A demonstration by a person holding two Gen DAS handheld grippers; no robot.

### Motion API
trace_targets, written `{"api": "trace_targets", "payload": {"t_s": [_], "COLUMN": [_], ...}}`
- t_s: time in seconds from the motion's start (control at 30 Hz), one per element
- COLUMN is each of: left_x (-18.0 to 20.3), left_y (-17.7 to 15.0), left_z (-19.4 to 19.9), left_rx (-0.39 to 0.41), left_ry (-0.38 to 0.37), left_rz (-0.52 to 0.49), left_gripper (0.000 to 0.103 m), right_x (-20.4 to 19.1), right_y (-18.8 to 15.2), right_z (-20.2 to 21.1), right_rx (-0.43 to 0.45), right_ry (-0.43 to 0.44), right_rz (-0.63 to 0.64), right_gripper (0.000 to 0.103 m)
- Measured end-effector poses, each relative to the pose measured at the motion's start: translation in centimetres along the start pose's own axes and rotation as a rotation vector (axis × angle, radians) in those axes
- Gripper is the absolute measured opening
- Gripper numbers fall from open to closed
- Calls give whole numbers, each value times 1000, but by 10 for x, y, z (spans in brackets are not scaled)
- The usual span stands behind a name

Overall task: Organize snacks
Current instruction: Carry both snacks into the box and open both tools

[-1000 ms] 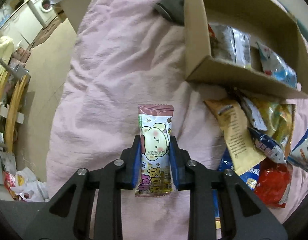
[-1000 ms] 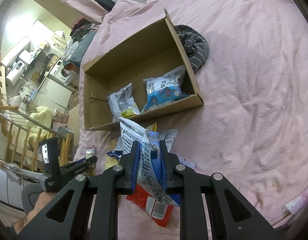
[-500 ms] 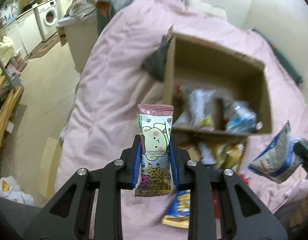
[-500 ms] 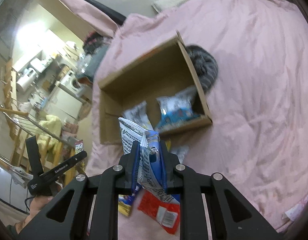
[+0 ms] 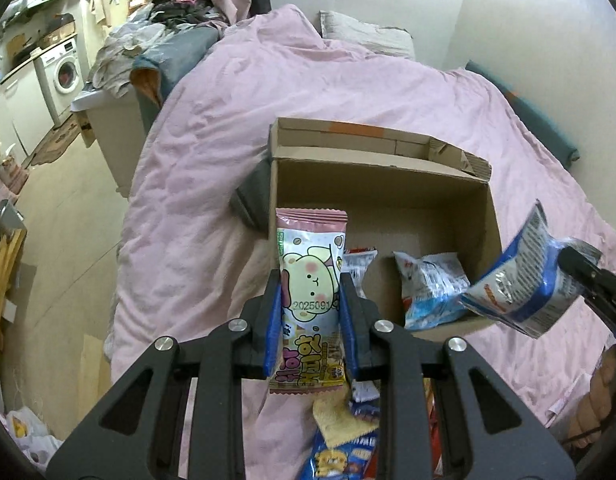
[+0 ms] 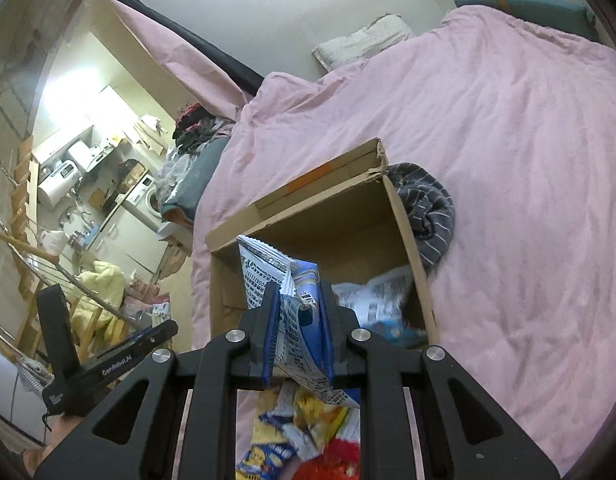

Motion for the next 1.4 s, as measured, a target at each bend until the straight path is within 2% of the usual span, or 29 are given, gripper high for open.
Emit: {"api": "trace_targets", "payload": {"t_s": [0.27, 0.6, 0.83, 1.23, 1.3, 1.4], "left_x": [5, 6, 7, 6, 6, 6], "left_y": [13, 2, -1, -1, -1, 1], "left_z": [-41, -73, -76, -74, -73, -69], "left_rx": [-1, -12, -16, -16, -13, 4], "left_ry": [-2, 12, 24, 12, 14, 18], "left_rz": [-15, -58, -75, -59, -62, -63], "left_gripper": [22, 22, 23, 24, 27, 38], "right_x": [-15, -24, -28, -26, -25, -25], "right_y": [3, -26, -32, -30, -28, -26], "right_z": [-58, -96, -102, -101, -100, -99], "right_rx": [-79, -181, -198, -185, -179, -169], "right_ry": [19, 29, 24, 10, 5, -2], "right_rz": [15, 48, 70, 59, 63, 67], "right_gripper": [19, 19, 23, 23, 24, 26]}}
Point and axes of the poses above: each gripper's, at about its wrist camera, not at the fingertips, and z roughly against the way its jaws point, x to its right, y to its top, the point moved 9 cm from there along -z, roughly the way its jaws point, and after that the axes turned 15 degrees about -y, right-handed, at the moved point
